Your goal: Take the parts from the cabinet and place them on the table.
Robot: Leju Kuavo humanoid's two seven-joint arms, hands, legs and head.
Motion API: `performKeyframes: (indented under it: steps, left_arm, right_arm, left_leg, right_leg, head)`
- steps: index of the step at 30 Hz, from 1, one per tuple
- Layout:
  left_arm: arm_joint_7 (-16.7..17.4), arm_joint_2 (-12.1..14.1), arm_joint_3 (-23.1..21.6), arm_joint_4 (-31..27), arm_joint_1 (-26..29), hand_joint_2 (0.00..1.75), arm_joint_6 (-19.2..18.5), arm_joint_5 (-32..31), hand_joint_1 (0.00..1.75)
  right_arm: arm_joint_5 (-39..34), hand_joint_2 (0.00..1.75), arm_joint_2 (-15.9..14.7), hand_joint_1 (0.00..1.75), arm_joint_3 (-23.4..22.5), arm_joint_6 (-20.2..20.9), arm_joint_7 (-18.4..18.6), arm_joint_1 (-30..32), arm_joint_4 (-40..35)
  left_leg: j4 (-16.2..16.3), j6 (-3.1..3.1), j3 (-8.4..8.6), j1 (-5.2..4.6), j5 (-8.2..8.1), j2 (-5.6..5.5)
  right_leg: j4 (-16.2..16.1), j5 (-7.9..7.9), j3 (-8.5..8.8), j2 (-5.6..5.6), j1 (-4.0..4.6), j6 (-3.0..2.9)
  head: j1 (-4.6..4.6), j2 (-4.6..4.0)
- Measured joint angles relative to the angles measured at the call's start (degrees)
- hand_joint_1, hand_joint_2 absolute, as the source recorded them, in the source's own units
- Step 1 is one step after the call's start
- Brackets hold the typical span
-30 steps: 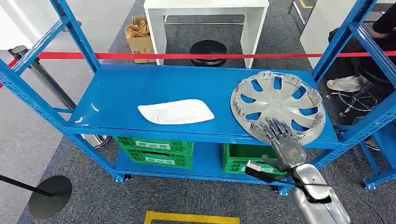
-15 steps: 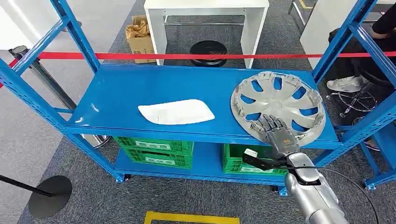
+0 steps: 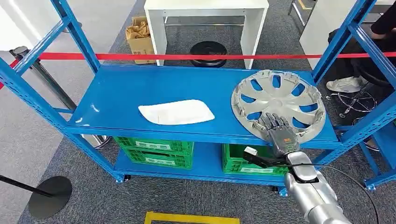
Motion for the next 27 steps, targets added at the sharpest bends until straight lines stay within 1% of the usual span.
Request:
performKeyframes:
  steps: [4, 8, 16, 19, 24, 25, 27]
  left_arm:
    - [0.0, 0.0, 0.0, 0.0, 0.1, 0.00, 0.0, 0.0, 0.00]
    - [-0.1, -0.1, 0.0, 0.0, 0.1, 0.00, 0.0, 0.0, 0.00]
    - [-0.8, -0.2, 0.0, 0.0, 0.5, 0.00, 0.1, 0.0, 0.00]
    - [-0.9, -0.2, 0.0, 0.0, 0.4, 0.00, 0.1, 0.0, 0.00]
    - [-1.4, -0.3, 0.1, 0.0, 0.5, 0.00, 0.1, 0.0, 0.00]
    - [-2.0, -0.3, 0.1, 0.0, 0.5, 1.75, 0.1, 0.0, 0.00]
    - [-3.6, -0.3, 0.1, 0.0, 0.5, 1.75, 0.1, 0.0, 0.00]
  right_arm:
    - [-0.2, 1.75, 0.0, 1.75, -0.1, -0.9, 0.8, 0.7, -0.3]
    - [-0.6, 1.75, -0.3, 1.75, -1.2, -1.3, 1.3, 2.2, -2.0]
    - [0.2, 1.75, -2.0, 1.75, -4.6, -1.4, 1.6, 6.2, -9.1]
    - [0.3, 1.75, -2.4, 1.75, -5.4, -1.4, 1.7, 6.7, -11.3]
    - [2.7, 1.75, -3.1, 1.75, -6.6, -1.6, 3.4, 9.2, -15.9]
    - [3.4, 1.75, -3.3, 1.75, -7.1, -1.6, 3.7, 10.1, -17.1]
    - [4.1, 1.75, -3.6, 1.75, -7.9, -1.6, 4.2, 12.0, -19.5]
  left_leg:
    - [0.0, 0.00, 0.05, 0.00, 0.00, 0.04]
    - [0.0, 0.01, 0.23, -0.01, -0.04, 0.19]
    - [0.0, 0.03, 0.25, -0.05, -0.01, 0.14]
    - [0.0, 0.02, 0.24, -0.05, -0.02, 0.15]
    - [0.0, 0.04, 0.11, -0.05, -0.05, 0.05]
    - [0.0, 0.04, 0.10, -0.05, -0.05, 0.02]
    - [0.0, 0.05, 0.08, -0.05, -0.06, 0.00]
  right_leg:
    - [0.0, 0.00, 0.05, 0.02, 0.00, 0.00]
    - [-0.1, 0.00, 0.26, 0.07, 0.00, 0.01]
    - [-0.1, 0.08, 0.34, 0.02, -0.05, 0.12]
    - [-0.1, 0.05, 0.28, 0.03, -0.02, 0.12]
    - [-0.1, 0.01, 0.19, 0.00, -0.02, 0.16]
    - [-0.1, 0.00, 0.19, -0.02, -0.02, 0.16]
    - [-0.1, 0.00, 0.19, -0.03, -0.03, 0.16]
  head:
    - [-0.02, 0.00]
    - [0.00, 0.00]
    - [0.00, 0.00]
    - [0.00, 0.00]
    - [0.00, 0.00]
    - [0.00, 0.00]
    - [0.00, 0.00]
